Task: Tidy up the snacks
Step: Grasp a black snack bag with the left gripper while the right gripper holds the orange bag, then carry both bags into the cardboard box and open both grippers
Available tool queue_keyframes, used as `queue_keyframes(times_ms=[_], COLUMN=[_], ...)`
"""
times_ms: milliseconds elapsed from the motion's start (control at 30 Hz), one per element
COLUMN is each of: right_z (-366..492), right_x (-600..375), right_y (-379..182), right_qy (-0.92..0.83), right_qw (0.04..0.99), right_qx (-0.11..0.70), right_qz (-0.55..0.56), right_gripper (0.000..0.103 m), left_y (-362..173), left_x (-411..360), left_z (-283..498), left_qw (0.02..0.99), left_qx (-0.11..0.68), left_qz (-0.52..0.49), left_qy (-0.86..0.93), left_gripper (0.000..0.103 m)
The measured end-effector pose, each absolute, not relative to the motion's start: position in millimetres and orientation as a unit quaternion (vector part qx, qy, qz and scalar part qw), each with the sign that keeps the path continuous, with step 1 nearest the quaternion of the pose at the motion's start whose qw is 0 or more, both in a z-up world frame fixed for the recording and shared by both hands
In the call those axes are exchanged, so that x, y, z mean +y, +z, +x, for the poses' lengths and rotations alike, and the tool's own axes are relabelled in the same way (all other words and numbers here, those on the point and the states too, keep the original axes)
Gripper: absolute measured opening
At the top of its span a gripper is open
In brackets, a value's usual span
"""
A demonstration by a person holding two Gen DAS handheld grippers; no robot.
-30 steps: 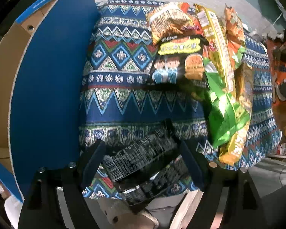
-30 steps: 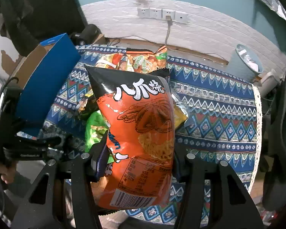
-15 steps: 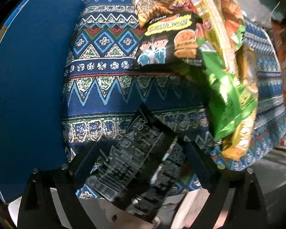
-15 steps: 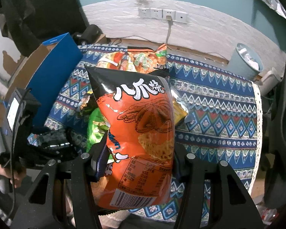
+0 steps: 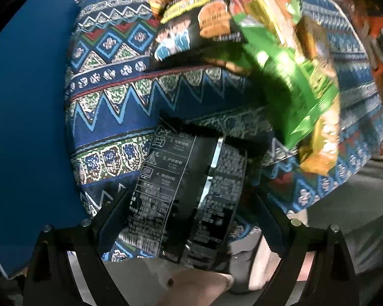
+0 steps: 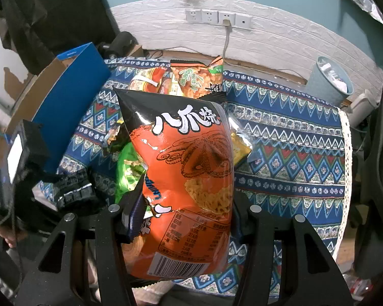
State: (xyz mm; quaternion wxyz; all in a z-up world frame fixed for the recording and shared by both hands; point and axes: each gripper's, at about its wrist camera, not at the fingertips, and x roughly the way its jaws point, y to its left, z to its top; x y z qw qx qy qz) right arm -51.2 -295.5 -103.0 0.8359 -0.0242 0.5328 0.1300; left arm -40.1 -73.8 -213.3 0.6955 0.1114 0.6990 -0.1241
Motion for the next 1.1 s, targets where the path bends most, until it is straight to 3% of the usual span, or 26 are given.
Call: queue_keyframes(times_ms=[67, 200, 267, 467, 833, 1100], right_z=[-50.9, -51.8, -51.9, -50.9, -45.0, -33.7], right_x=[-294.6, -292.7, -292.0, -290.3, -276.2, -251.5], right_y=[-103.6, -104.4, -104.6, -102.8, -90.6, -74.3], right_qy=[0.130, 0.131, 0.131, 0.128, 0.135, 0.146], right_qw=[0.835, 0.834, 0.834, 0.835, 0.841, 0.846], right_qx=[0.534, 0.534, 0.534, 0.534, 0.523, 0.512], right_qz=[-0.027, -0.033, -0.036, -0.037, -0.037, -0.038], right_gripper=[0.054, 0.054, 0.054, 0.054, 0.054, 0.054], left_y=[-216.7, -211.6, -208.2, -178.1, -65.8, -27.2], left_x=[-78.2, -82.1, -82.6, -72.9, -67.5, -35.4], left_z=[-41.7, -37.6, -37.4, -37.9, -60.0, -48.0], left_qw=[0.700, 0.711, 0.716, 0.742, 0.823, 0.854], left_qx=[0.695, 0.679, 0.677, 0.650, 0.547, 0.507], left_qz=[0.112, 0.121, 0.110, 0.108, 0.090, 0.067], left_qy=[-0.123, -0.134, -0.134, -0.124, -0.121, -0.098], left_gripper=[0.092, 0.060, 0.057, 0.057, 0.057, 0.057])
